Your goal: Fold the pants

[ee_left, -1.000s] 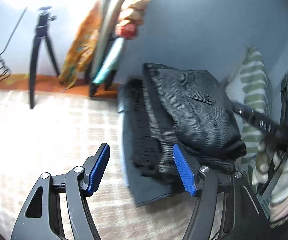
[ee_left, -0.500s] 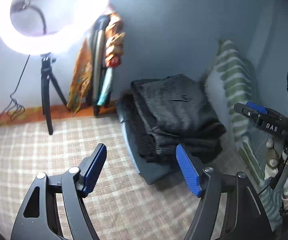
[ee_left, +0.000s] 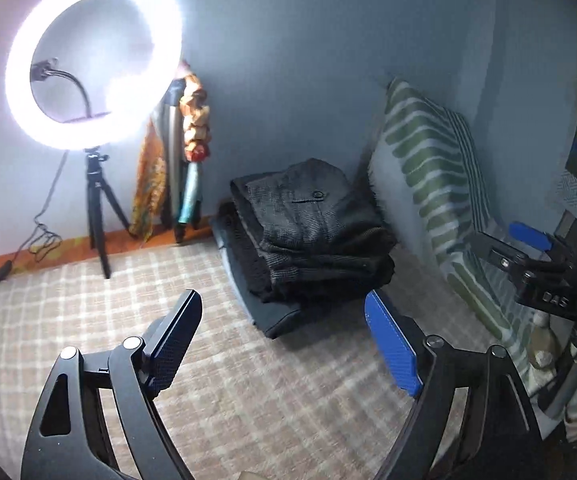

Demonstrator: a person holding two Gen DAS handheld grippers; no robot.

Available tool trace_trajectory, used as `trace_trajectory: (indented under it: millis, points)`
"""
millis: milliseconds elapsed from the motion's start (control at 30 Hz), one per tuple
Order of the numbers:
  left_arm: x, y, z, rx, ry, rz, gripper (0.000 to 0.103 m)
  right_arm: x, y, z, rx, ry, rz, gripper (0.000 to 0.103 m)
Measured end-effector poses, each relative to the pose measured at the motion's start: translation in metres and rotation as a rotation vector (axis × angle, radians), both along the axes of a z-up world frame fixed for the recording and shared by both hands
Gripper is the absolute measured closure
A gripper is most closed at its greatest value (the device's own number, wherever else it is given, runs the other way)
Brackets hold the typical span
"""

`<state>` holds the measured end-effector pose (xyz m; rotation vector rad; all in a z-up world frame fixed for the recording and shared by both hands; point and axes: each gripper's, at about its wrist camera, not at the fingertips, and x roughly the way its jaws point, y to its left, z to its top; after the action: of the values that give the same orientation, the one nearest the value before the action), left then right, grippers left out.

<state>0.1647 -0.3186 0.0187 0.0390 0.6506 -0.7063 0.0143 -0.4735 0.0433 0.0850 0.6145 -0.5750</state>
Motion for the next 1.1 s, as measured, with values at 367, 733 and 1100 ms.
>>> trace_trajectory:
  millis: [367, 733, 1100]
  points:
    - [-0.014, 0.018, -0.004, 0.072, -0.086, 0.015, 0.017, -0.017, 0.033, -0.003, -0.001, -0.035, -0.046, 0.000]
    - [-0.018, 0.036, -0.011, 0.071, -0.113, 0.054, 0.003, -0.024, 0.048, -0.013, -0.007, -0.053, -0.105, 0.000]
    - [-0.017, 0.043, -0.014, 0.082, -0.090, 0.065, 0.002, -0.023, 0.053, -0.017, -0.019, -0.052, -0.116, 0.000]
